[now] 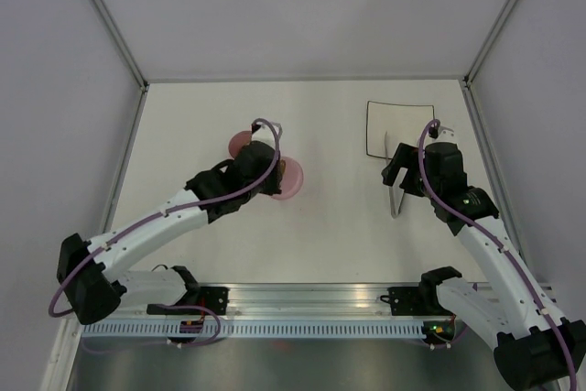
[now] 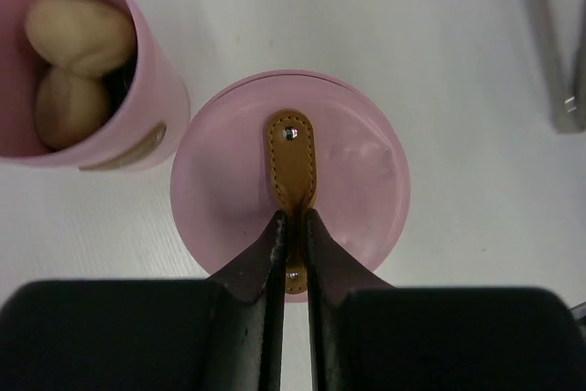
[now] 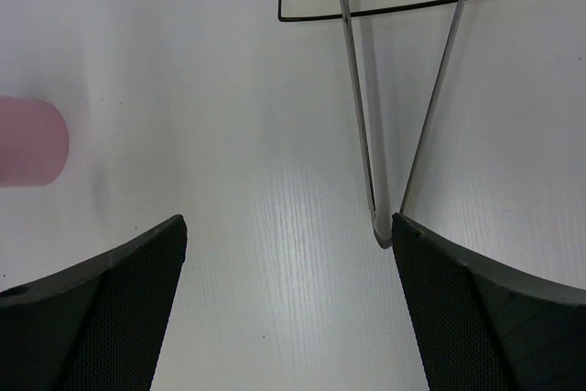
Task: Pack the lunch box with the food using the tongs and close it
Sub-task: Put the lid back on the lunch box
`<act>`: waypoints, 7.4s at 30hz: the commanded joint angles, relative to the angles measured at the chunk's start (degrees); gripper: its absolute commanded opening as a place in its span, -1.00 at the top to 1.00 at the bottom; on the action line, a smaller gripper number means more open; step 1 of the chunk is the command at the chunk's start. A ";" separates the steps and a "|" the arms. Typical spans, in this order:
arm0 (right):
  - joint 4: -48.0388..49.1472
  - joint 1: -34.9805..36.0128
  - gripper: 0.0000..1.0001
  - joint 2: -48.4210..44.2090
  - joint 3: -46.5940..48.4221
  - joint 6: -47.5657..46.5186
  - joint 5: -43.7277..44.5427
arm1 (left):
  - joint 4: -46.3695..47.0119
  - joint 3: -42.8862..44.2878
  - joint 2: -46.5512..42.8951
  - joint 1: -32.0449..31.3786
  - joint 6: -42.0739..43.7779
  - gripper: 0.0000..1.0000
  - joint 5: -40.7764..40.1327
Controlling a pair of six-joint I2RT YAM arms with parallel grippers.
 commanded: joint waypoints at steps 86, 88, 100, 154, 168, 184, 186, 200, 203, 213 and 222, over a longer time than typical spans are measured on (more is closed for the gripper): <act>1.37 -0.15 -0.96 2.61 -0.01 0.23 -0.32 | -20.94 33.38 23.56 27.11 24.81 0.73 17.31; 1.46 -0.15 -0.96 2.87 -0.01 0.15 -0.49 | -20.42 33.03 23.92 27.11 24.72 0.73 17.75; 1.55 -0.15 -0.96 3.05 -0.09 -0.03 -1.11 | -19.28 31.01 26.47 27.98 25.25 0.72 21.00; -1.09 -0.07 -0.96 -4.42 -3.70 0.76 -1.99 | -30.62 23.09 7.04 23.94 20.59 0.71 29.35; -1.09 -0.24 -0.96 -4.78 -3.87 1.11 -1.98 | -27.54 22.48 8.63 23.86 19.71 0.71 32.60; -0.65 -0.15 -0.96 -4.25 -4.31 0.76 -2.07 | -25.25 18.79 7.66 21.66 17.95 0.72 30.76; -0.56 -0.07 -0.96 -4.07 -4.23 0.76 -2.16 | -24.99 18.52 7.84 21.66 17.86 0.71 30.06; -0.39 -0.15 -0.96 -2.93 -3.96 0.50 -3.21 | -23.67 11.59 7.92 21.75 15.41 0.70 25.05; -0.12 -0.15 -0.96 -2.58 -4.05 0.67 -4.00 | -22.97 9.13 8.28 21.66 13.48 0.70 25.31; 7.07 -0.06 -0.89 -0.04 -3.79 3.65 -15.48 | -20.07 3.14 7.13 16.48 6.62 0.69 21.62; 14.20 15.04 -0.54 12.70 7.71 5.68 -12.36 | -19.98 2.88 7.67 9.53 0.47 0.63 19.25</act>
